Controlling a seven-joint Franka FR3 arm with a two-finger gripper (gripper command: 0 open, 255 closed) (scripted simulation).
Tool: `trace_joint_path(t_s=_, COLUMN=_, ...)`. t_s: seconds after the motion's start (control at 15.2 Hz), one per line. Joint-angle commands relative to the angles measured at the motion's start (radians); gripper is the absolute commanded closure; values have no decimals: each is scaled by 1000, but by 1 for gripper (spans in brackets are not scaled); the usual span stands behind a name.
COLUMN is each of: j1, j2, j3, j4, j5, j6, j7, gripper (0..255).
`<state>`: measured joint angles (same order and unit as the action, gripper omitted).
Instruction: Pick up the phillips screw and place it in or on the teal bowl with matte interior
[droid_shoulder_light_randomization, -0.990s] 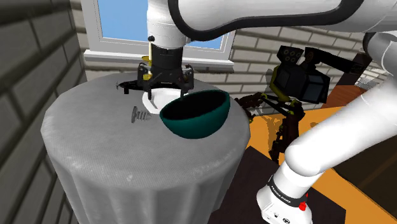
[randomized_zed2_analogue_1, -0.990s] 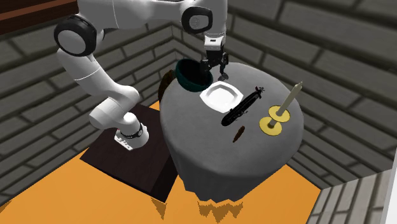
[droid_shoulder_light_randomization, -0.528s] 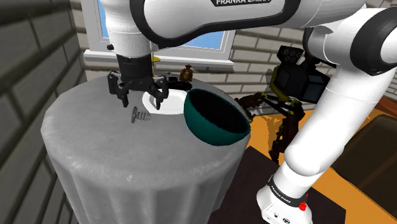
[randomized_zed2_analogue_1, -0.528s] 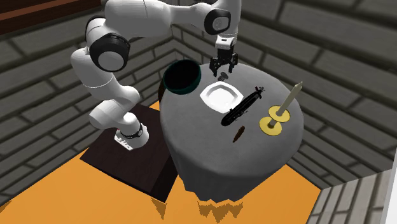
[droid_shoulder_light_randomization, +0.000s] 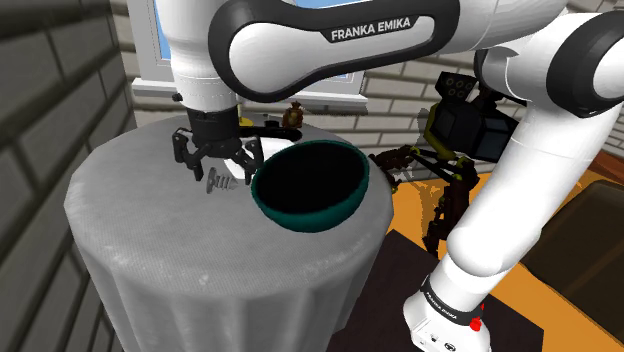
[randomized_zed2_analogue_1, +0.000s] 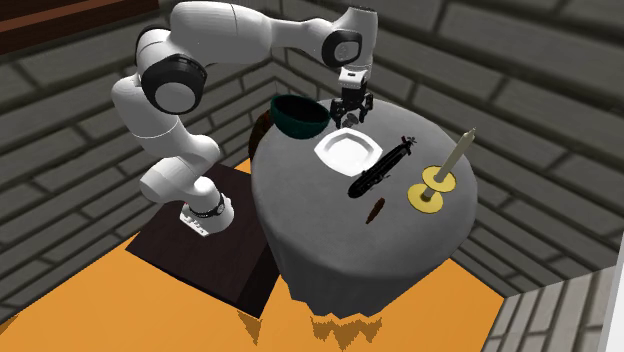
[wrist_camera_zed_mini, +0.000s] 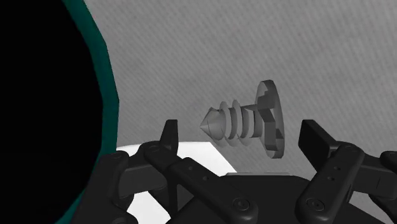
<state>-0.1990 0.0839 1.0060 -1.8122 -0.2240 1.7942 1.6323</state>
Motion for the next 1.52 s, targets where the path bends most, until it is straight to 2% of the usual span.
trace_joint_path(t_s=0.0, j1=-1, j2=1, j3=-1, j4=-4, j5=0, j6=0, j7=0, gripper=0)
trace_joint_path(t_s=0.26, j1=-1, j2=1, j3=-1, j4=-4, j5=0, j6=0, j7=0, gripper=0)
trace_joint_path(t_s=0.33, j1=0, j2=2, j3=-1, j4=-4, j5=-1, j6=1, j7=1, gripper=255)
trace_joint_path(t_s=0.92, j1=-1, j2=1, j3=-1, j4=-4, j5=0, j6=0, j7=0, gripper=255)
trace_joint_path(t_s=1.45, j1=1, j2=-6, j3=2, j4=98, j5=10, j6=-103, j7=-20, gripper=255)
